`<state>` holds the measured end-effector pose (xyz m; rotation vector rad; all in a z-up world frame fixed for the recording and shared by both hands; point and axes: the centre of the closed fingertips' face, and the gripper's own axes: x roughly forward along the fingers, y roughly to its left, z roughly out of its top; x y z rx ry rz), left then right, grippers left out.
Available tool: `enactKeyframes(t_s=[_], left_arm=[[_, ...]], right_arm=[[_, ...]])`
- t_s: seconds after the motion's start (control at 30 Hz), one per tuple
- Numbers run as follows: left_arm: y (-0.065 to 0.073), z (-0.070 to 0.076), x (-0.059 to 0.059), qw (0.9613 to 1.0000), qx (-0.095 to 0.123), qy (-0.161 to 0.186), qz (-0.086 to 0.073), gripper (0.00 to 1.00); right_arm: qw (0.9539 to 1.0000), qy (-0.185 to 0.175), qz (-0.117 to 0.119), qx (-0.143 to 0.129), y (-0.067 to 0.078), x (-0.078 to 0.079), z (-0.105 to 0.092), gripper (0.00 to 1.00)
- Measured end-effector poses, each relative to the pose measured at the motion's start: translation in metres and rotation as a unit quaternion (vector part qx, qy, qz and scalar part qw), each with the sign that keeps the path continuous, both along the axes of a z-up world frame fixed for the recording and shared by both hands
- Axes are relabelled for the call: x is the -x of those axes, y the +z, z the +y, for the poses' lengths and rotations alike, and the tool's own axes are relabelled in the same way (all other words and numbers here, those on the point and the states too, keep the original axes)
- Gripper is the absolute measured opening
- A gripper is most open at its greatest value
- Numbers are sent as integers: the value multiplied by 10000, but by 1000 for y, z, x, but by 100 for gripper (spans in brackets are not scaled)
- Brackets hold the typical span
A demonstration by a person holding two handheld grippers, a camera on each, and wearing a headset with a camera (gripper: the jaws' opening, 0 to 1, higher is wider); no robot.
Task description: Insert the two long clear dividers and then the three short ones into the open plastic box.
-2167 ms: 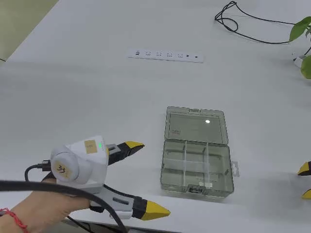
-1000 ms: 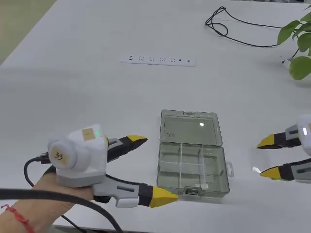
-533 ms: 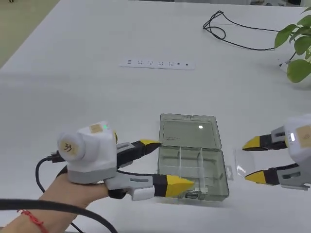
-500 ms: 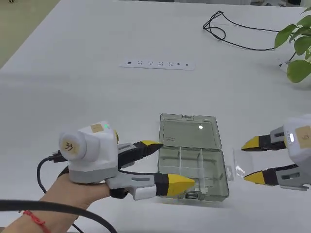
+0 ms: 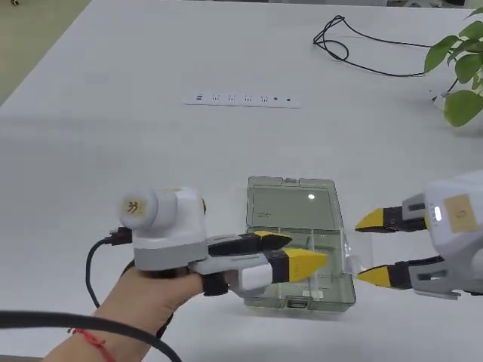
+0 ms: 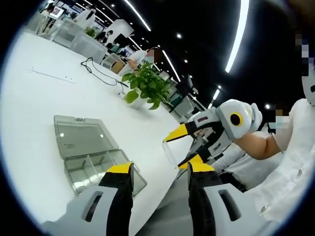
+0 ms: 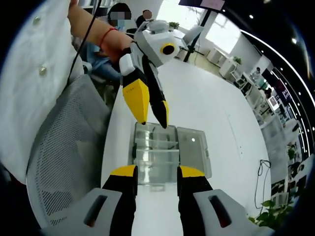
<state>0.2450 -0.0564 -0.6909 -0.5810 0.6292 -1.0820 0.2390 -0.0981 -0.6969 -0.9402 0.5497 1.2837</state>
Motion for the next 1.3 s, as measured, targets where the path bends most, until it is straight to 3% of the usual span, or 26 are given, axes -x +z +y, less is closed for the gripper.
enactKeyframes(t_s=[0.1,0.17,0.57,1.0,1.3], left_arm=[[-2,-6,3,9999,25,-32,143,37],[-2,-11,7,9991,123,-96,398,33],[1,-31,12,9959,419,-191,783,16],[0,-35,15,9942,459,-247,940,2],[-4,-35,17,9935,448,-227,1018,0]], right_arm=[[10000,26,-36,-10,3,2,4,32],[10000,48,-42,-9,4,5,8,32],[9998,163,-120,51,5,12,17,32],[9992,193,-254,230,3,15,15,32],[9985,256,-337,351,1,17,14,33]])
